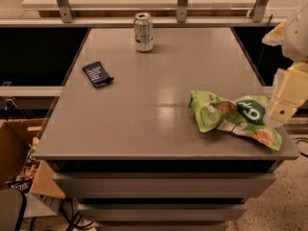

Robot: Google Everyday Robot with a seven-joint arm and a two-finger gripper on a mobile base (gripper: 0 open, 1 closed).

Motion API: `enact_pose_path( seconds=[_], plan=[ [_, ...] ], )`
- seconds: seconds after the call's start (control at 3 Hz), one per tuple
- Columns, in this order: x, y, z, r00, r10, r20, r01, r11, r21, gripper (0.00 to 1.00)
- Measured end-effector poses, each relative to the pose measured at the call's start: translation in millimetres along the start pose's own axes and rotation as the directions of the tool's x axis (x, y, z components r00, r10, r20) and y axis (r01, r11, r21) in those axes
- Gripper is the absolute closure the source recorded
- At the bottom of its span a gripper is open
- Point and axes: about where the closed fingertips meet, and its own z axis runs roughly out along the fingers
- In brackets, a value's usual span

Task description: Move green rice chip bag near rxbar blueberry

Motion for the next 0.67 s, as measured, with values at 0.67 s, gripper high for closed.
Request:
enact_pose_path(
  seconds=[0.67],
  plan=[
    [-2, 3, 12, 1.0, 0.022, -0.01, -0.022, 0.9997, 0.006, 0.0]
  ],
)
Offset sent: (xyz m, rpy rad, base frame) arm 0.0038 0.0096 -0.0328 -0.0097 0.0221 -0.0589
